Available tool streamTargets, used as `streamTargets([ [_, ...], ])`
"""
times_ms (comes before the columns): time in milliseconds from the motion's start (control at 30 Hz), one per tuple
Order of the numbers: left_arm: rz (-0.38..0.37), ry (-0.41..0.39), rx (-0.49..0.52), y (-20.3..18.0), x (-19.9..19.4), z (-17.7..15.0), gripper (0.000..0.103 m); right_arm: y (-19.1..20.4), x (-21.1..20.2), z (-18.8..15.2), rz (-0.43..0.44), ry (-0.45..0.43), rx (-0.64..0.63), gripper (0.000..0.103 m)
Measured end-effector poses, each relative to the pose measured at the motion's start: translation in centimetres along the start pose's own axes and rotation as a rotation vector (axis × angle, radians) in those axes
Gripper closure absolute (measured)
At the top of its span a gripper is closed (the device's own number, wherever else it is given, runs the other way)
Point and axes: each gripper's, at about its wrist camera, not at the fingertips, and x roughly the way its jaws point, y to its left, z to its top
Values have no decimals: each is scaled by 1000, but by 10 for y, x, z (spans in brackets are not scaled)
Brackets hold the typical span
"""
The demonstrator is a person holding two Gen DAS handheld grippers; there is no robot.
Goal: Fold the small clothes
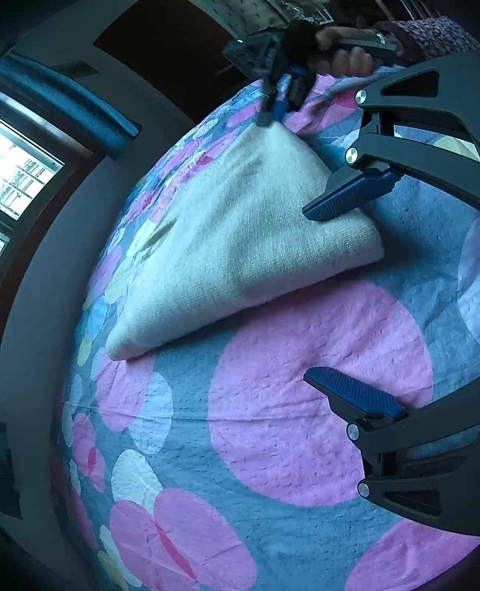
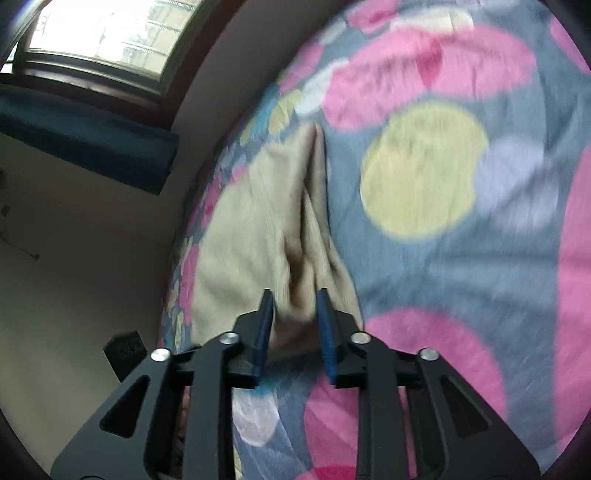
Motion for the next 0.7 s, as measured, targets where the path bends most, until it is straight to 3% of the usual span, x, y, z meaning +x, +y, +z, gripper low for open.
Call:
streamTargets([
  [300,-2,-3,-6,0,-1,-1,23,9,65,83,-48,33,-2,72],
  [467,-2,-1,-8,1,0,0,23,15,101,108,-85,59,-13,73],
  [533,-2,-1,-8,1,0,0,23,16,109,111,-132,65,-32,83],
  [567,-2,0,-8,1,0,0,23,15,113,113,-175,70,-38,97],
  [700,0,3,-8,1,0,1,23,1,120,117,-171,58,9,99],
])
